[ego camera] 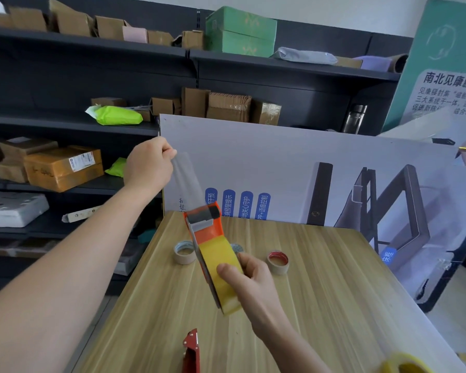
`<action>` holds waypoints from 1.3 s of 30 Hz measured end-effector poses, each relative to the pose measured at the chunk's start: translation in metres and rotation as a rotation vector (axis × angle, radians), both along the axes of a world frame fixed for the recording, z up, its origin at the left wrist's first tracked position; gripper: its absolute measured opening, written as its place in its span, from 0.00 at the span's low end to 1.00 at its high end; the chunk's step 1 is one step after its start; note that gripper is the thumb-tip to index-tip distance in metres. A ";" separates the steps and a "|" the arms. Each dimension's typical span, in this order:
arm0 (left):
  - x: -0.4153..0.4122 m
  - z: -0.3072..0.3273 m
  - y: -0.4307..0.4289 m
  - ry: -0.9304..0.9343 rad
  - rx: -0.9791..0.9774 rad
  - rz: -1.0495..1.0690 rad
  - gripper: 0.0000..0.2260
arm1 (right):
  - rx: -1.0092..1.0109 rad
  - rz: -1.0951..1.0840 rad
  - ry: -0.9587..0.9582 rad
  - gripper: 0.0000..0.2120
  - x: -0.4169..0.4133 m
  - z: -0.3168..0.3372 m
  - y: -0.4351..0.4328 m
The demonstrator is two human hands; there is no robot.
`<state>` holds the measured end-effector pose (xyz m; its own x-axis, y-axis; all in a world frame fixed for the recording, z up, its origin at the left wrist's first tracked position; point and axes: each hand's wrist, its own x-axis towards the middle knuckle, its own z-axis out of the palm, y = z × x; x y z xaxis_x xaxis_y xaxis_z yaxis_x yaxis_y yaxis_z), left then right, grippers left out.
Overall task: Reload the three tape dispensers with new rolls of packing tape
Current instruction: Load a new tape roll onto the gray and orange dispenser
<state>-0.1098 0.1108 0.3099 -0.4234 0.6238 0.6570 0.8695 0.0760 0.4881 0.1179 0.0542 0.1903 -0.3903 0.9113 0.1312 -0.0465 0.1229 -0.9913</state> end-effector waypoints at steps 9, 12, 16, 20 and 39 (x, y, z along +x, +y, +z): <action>-0.003 -0.001 0.005 -0.031 -0.025 0.000 0.09 | -0.004 -0.043 0.026 0.32 0.004 -0.002 -0.006; -0.007 -0.005 0.009 -0.056 -0.071 -0.046 0.09 | -0.036 -0.033 0.075 0.32 0.007 -0.006 -0.006; -0.010 -0.023 0.014 -0.114 -0.135 -0.055 0.09 | -0.065 -0.021 0.118 0.24 0.011 -0.007 -0.005; -0.011 -0.047 0.016 -0.218 -0.215 -0.083 0.07 | -0.093 0.003 0.168 0.15 0.015 -0.005 -0.004; 0.064 -0.142 -0.017 -1.049 -0.503 -0.635 0.11 | -0.284 -0.205 0.295 0.26 0.034 -0.003 0.018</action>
<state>-0.0454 0.0938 0.1682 -0.1309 0.9783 -0.1603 0.0513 0.1681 0.9844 0.1519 0.0725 0.1874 -0.1813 0.9818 -0.0563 -0.3346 -0.1154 -0.9353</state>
